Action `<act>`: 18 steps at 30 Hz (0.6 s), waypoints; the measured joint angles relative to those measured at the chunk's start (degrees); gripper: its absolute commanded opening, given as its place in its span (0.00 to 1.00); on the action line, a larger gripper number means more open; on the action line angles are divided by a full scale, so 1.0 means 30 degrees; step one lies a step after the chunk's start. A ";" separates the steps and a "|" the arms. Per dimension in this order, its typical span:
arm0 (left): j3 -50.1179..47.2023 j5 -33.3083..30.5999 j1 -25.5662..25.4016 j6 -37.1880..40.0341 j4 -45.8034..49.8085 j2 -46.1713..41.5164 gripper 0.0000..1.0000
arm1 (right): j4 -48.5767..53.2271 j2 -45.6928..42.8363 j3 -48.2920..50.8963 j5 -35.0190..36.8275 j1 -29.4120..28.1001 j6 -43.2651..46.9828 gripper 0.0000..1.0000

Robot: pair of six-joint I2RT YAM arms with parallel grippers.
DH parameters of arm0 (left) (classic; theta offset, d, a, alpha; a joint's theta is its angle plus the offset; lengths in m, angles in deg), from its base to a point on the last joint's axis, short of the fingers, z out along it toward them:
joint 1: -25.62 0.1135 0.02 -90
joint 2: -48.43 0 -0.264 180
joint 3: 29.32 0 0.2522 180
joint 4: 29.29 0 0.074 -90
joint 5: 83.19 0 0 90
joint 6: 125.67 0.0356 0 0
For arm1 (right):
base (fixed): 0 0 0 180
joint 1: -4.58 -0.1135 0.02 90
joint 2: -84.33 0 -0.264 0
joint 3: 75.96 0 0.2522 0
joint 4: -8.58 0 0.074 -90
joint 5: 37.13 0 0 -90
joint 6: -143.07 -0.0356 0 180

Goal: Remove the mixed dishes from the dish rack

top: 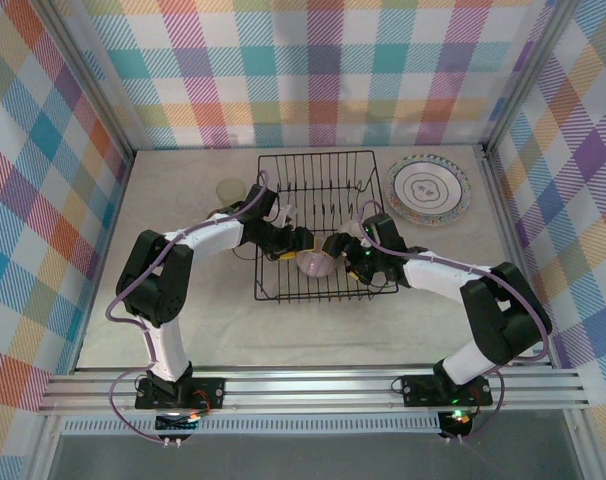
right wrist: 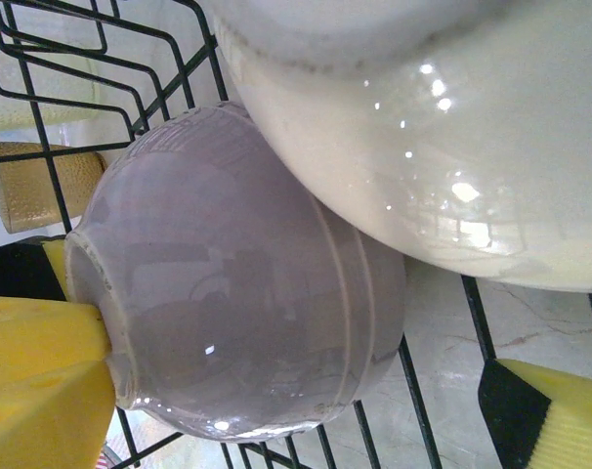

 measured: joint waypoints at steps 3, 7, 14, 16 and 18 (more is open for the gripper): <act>-0.0044 0.0095 0.0000 0.0000 -0.0044 0.0000 0.68 | 0.0277 0.0189 -0.0255 0.0000 0.0000 -0.0015 0.96; -0.0168 0.0189 0.0015 -0.0015 -0.0240 -0.0029 0.68 | 0.0583 0.0459 -0.0503 -0.0117 0.0000 -0.0095 0.92; -0.0270 0.0160 0.0036 -0.0080 -0.0510 -0.0066 0.67 | 0.0160 0.1064 -0.0809 -0.0568 0.0124 -0.0044 0.89; -0.0277 0.0131 0.0044 -0.0080 -0.0605 -0.0066 0.67 | 0.0146 0.1158 -0.0940 -0.0488 0.0131 0.0095 0.89; -0.0291 0.0073 0.0044 -0.0087 -0.0721 -0.0066 0.67 | 0.0219 0.1290 -0.1158 -0.0335 0.0124 0.0510 0.88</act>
